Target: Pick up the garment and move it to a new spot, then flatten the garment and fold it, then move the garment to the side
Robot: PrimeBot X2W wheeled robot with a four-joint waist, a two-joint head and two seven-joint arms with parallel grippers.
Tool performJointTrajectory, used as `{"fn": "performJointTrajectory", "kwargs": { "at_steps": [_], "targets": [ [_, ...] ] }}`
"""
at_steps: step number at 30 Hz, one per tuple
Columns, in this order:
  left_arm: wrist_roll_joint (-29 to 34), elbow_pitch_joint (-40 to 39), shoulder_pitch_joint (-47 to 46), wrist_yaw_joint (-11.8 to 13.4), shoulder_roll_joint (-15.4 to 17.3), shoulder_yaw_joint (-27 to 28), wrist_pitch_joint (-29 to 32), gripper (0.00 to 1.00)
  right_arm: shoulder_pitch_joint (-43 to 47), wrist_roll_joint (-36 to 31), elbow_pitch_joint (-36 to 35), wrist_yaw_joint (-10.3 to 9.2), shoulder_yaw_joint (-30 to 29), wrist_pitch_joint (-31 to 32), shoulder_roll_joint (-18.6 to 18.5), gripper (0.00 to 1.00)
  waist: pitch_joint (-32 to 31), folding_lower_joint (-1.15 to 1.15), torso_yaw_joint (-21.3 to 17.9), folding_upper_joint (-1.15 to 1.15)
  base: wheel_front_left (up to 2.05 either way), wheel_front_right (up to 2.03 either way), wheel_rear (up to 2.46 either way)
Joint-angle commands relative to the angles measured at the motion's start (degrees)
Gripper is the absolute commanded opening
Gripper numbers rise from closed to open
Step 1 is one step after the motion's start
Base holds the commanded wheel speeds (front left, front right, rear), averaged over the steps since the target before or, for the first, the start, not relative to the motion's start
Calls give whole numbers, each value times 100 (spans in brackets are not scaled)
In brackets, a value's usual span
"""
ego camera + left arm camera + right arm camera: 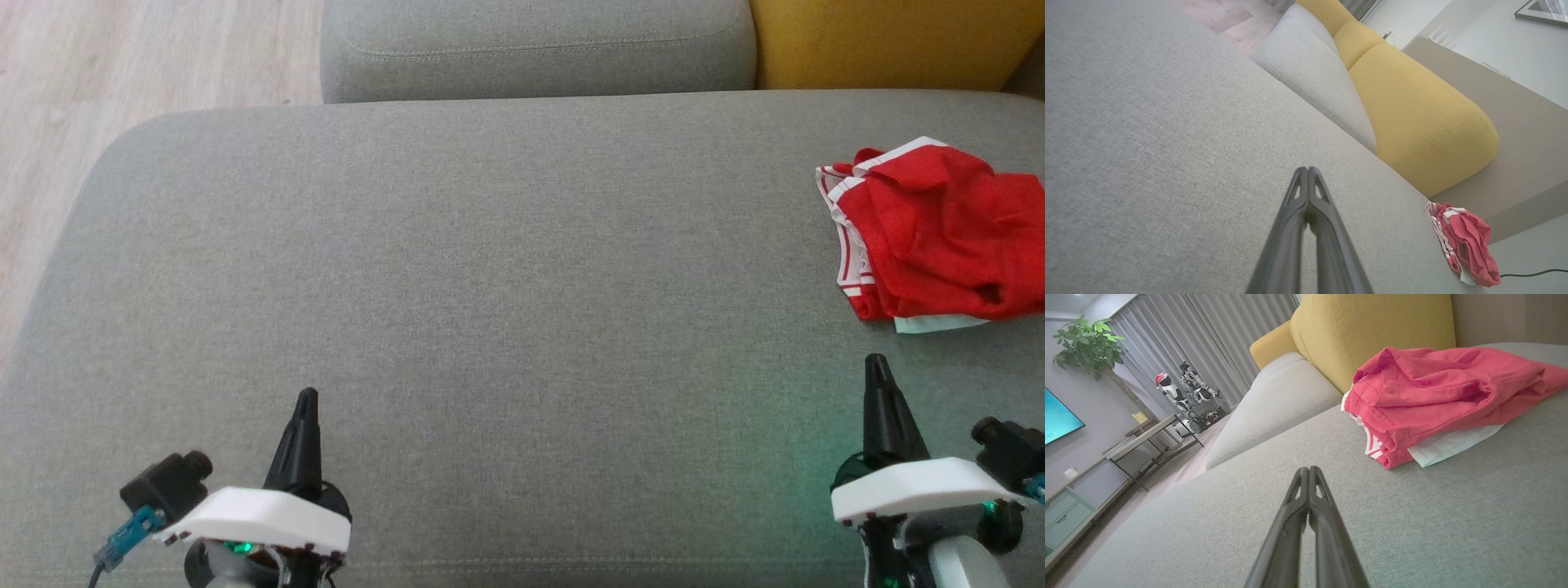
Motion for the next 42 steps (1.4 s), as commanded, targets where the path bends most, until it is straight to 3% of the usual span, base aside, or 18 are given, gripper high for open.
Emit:
{"fn": "performJointTrajectory", "kwargs": {
  "at_steps": [1,42],
  "targets": [
    [-105,-155,-331,-47,72,115,20,0,-311,145,-215,13,-3,30,-7,0,-1,0,-1,0,0,0,0],
    [-2437,14,-548,-325,114,733,670,0,-415,3035,-263,25,-234,706,24,0,-33,0,-74,0,0,0,0]
  ]
}}
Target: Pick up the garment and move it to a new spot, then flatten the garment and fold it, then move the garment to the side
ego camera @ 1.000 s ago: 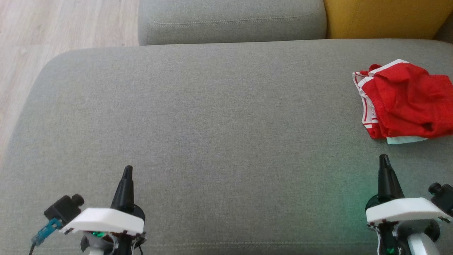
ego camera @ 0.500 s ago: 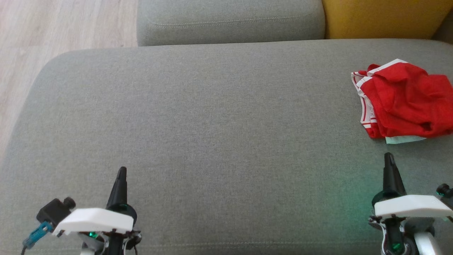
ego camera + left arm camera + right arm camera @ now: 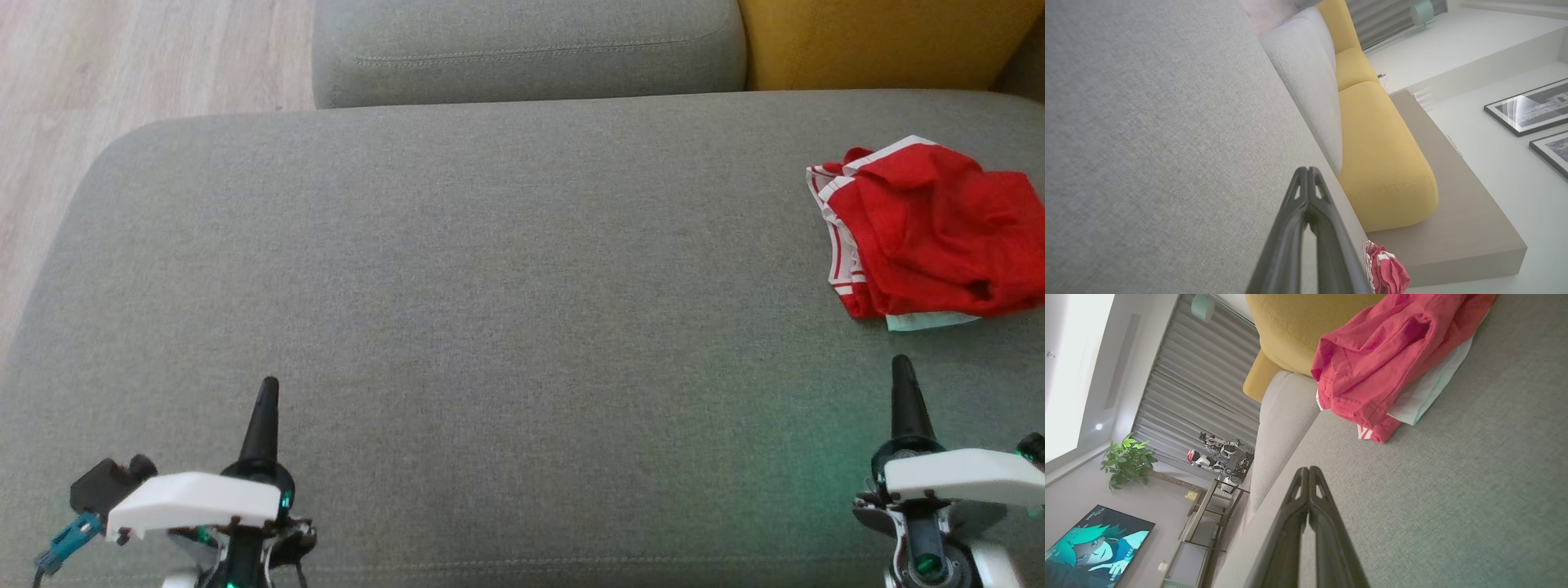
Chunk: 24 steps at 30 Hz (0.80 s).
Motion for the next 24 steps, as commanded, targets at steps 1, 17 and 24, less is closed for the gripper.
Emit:
{"fn": "performJointTrajectory", "kwargs": {
  "at_steps": [1,17,24],
  "targets": [
    [-129,-154,-323,-78,91,179,24,0,-322,162,-227,26,36,38,-23,0,-1,0,-2,0,0,0,0],
    [-1079,-80,-416,-193,93,457,311,0,-365,1362,-246,31,-59,318,-10,0,-14,0,-32,0,0,0,0],
    [-1466,-50,-454,-240,93,573,430,0,-383,1854,-254,33,-98,432,-5,0,-20,0,-44,0,0,0,0]
  ]
}}
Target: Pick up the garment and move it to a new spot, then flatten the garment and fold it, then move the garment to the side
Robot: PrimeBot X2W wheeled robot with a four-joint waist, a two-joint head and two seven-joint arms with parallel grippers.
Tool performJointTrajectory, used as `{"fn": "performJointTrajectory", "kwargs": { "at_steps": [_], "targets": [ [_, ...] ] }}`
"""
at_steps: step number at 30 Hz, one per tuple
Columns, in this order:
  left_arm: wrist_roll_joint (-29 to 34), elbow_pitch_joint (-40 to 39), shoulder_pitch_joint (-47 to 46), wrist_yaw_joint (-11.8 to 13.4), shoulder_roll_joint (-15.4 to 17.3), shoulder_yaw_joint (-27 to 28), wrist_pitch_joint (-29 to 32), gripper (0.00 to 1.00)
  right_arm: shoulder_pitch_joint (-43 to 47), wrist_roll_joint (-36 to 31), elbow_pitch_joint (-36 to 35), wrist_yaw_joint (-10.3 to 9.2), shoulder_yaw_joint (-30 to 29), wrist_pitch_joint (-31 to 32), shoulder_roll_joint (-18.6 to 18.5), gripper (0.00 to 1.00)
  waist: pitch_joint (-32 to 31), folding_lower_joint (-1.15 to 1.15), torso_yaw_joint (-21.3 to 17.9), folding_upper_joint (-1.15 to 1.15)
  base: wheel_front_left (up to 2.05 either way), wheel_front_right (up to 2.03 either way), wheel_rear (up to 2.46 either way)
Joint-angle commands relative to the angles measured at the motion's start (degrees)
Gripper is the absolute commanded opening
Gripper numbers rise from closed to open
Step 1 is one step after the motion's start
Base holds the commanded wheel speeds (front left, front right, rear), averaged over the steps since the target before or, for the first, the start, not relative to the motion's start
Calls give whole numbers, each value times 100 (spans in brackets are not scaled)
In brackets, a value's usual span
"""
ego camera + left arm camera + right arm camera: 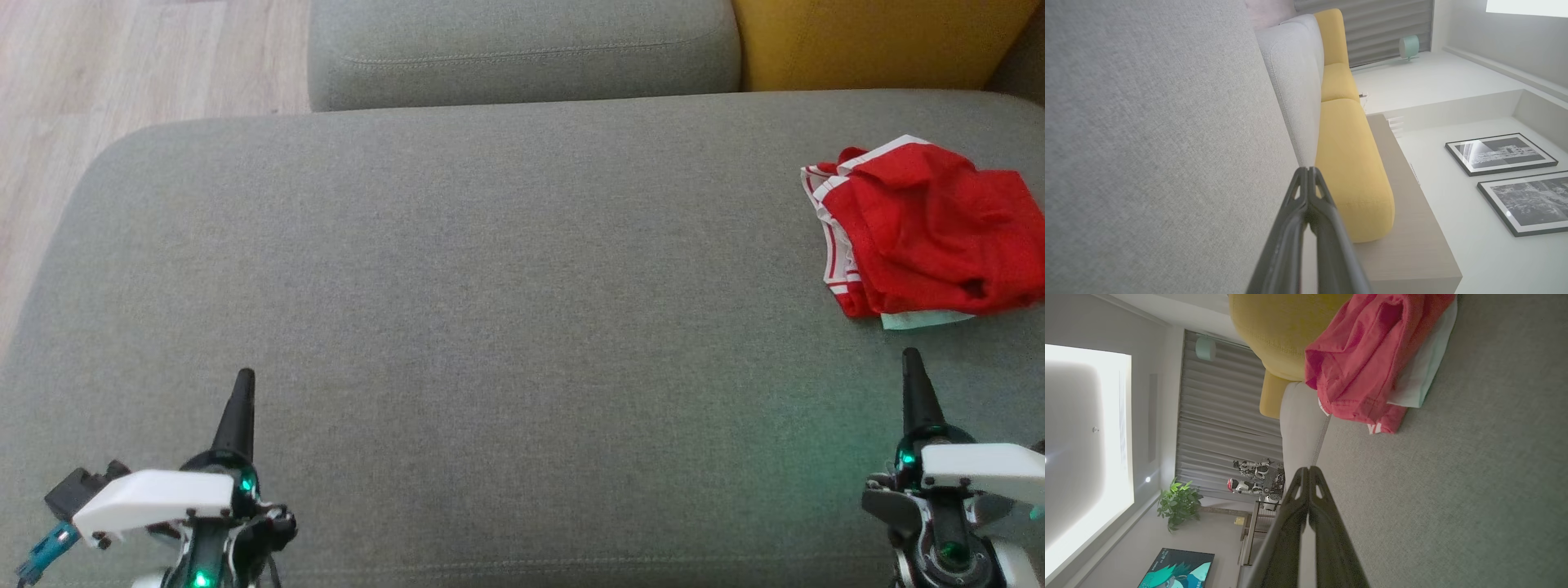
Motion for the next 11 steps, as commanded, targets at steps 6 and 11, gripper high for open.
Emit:
{"fn": "performJointTrajectory", "kwargs": {
  "at_steps": [6,11],
  "targets": [
    [-416,-133,-371,-85,91,299,125,0,-288,535,-227,35,38,130,-23,0,-5,0,-11,0,0,0,0],
    [-637,-116,-393,-112,90,366,195,0,-299,818,-232,36,16,196,-20,0,-8,0,-18,0,0,0,0]
  ]
}}
